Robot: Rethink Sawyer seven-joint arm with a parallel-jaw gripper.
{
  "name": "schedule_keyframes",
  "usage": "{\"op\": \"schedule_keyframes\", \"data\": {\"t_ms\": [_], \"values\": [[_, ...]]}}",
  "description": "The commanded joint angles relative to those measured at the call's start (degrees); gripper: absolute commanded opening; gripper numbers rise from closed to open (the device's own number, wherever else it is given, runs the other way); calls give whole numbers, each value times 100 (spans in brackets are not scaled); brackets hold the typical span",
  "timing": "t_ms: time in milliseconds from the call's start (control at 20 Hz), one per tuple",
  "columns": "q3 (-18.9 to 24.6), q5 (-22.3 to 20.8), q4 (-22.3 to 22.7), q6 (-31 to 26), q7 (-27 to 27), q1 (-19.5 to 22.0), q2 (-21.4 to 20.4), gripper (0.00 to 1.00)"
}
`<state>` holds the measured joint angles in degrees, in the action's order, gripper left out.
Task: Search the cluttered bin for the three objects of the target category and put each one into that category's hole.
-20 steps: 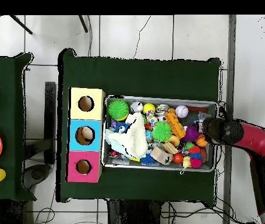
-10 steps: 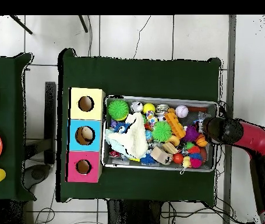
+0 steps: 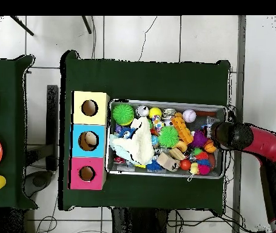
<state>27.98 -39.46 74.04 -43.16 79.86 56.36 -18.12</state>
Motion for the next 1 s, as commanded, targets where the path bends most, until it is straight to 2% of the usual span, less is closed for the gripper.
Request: {"op": "schedule_keyframes", "data": {"t_ms": [50,550,600,800,1000], "values": [[130,-402,-226,651,-840,20,970,100],[98,-497,-289,597,-914,-85,960,100],[62,-497,-312,535,-890,-110,963,0],[40,-530,-213,735,-710,-128,880,0],[65,-475,-335,518,-842,-149,971,0]]}}
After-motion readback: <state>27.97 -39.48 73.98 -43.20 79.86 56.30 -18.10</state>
